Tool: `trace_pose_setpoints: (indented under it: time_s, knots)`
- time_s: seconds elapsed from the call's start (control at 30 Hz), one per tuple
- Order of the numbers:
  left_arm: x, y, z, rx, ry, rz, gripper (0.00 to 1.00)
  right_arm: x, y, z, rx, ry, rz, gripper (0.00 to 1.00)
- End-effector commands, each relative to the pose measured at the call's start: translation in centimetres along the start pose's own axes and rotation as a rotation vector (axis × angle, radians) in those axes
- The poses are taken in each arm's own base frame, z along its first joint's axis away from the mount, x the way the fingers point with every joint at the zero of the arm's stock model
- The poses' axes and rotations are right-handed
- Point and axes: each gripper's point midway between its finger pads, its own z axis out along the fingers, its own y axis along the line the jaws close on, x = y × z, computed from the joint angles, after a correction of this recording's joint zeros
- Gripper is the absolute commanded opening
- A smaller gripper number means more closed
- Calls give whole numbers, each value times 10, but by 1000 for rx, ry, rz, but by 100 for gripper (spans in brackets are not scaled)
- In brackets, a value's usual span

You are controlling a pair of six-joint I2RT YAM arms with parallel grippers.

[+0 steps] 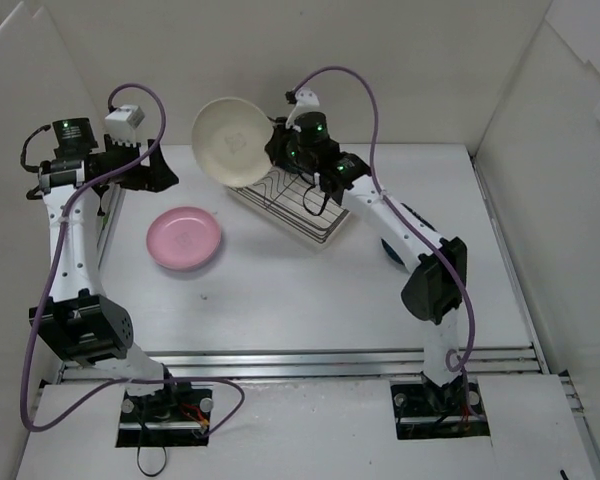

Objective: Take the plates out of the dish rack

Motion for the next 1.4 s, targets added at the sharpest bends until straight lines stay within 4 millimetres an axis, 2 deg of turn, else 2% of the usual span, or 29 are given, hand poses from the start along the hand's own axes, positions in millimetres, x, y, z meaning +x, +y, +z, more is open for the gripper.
trace_pose_setpoints:
  time_s: [0.0, 0.1, 0.2, 0.37, 0.47, 0.5, 0.57, 0.6, 0.67, 0.73, 0.77, 0.87, 0.9, 0.97, 1.0, 1.07, 1.17, 1.27, 1.37]
  knots:
    - [-18, 12, -5, -82, -77, 7, 78, 33, 58, 1, -221, 128, 197, 0]
    - [-8, 36, 1, -184, -53, -5, 77, 55, 75, 3, -297, 204, 259, 0]
    - [2, 40, 9, -176, -30, -6, 76, 75, 87, 3, -346, 274, 296, 0]
    - [22, 48, 23, -173, 22, -61, 70, 90, 100, 6, -415, 312, 343, 0]
    - [25, 48, 24, -171, 25, -72, 59, 97, 101, 6, -418, 331, 347, 0]
    - [25, 46, 25, -162, 22, -71, 51, 98, 103, 5, -425, 335, 347, 0]
    - [26, 44, 26, -149, 24, -83, 45, 100, 103, 5, -428, 339, 347, 0]
    - [27, 42, 28, -130, 29, -91, 38, 100, 103, 5, -432, 338, 346, 0]
    - [30, 37, 29, -104, 44, -110, 32, 101, 103, 5, -433, 340, 344, 0]
    - [32, 31, 32, -69, 47, -134, 14, 103, 103, 5, -431, 344, 341, 0]
    - [31, 29, 32, -55, 44, -149, 0, 104, 102, 5, -428, 348, 339, 0]
    - [30, 30, 28, -57, 38, -158, 0, 105, 100, 5, -422, 350, 324, 0]
    - [31, 31, 27, -66, 44, -152, 0, 107, 99, 3, -416, 362, 318, 5]
    - [35, 46, 17, -109, 51, -178, 0, 103, 95, 4, -403, 351, 282, 24]
    - [39, 54, 15, -128, 58, -193, 0, 110, 93, 0, -383, 380, 272, 36]
    - [48, 73, 5, -168, 65, -241, 0, 107, 83, -2, -344, 373, 235, 52]
    - [66, 94, -2, -198, 95, -302, 0, 99, 70, -7, -304, 350, 197, 57]
    - [86, 111, 1, -232, 128, -339, 0, 89, 58, -14, -269, 320, 168, 57]
    - [102, 120, 13, -233, 165, -369, 0, 83, 51, -21, -247, 305, 133, 57]
